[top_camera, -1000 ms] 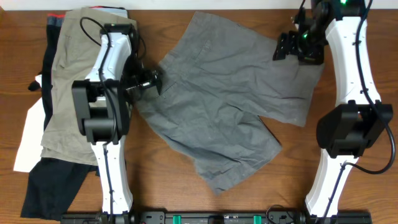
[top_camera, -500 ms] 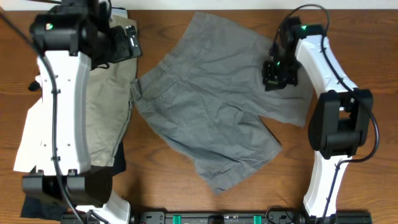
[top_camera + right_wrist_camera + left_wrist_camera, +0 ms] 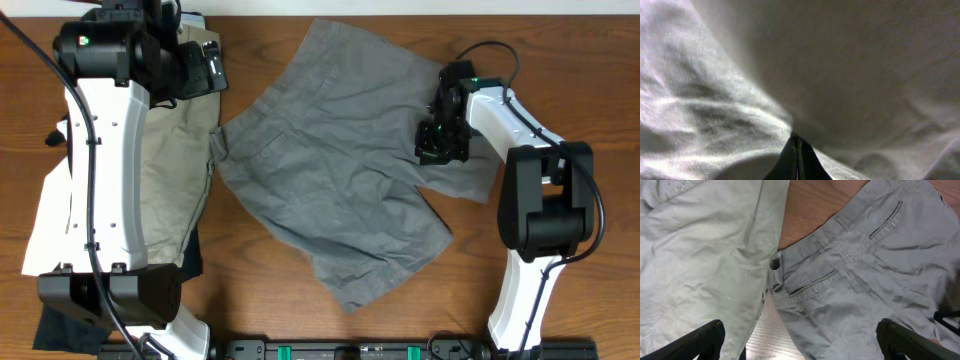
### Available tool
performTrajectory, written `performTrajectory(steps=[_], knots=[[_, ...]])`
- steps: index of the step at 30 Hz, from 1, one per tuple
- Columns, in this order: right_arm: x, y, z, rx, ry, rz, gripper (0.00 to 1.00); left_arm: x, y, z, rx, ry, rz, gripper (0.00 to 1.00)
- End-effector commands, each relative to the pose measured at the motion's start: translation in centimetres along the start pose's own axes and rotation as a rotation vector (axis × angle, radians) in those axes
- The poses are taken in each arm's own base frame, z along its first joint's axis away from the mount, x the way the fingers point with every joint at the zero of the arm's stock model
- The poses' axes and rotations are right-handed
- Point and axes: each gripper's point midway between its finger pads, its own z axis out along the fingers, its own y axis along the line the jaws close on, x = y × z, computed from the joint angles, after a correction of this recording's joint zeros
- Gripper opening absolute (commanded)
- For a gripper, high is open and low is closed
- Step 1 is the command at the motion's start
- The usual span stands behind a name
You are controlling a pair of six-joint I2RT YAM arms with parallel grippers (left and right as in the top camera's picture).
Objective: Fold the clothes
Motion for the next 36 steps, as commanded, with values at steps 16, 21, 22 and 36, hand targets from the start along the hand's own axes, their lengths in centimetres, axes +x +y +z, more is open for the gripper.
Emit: performTrajectory(steps=[16,21,22,36], knots=[[-10.2,-15.8,2.3,0.087,-0.383,0.249,0.17,-0.3,-1.4,1.5,0.007,-0.017,0.052,0.98],[-12.9,-15.8,0.6,0.035,-0.468,0.159,0.2,-0.2,-3.0,2.9,0.024,-0.016,0.087,0.98],[-13.1,-15.7,0.1,0.037,-0.463,0.154,0.2,-0.1,-3.2,3.2,0.025,-0.011,0.091,0.98],[-11.4,-9.6,-17.2,-0.049,-0.318,0.111,0.77,3.5,-4.0,9.0,0.112,0.215,0.436,0.98]])
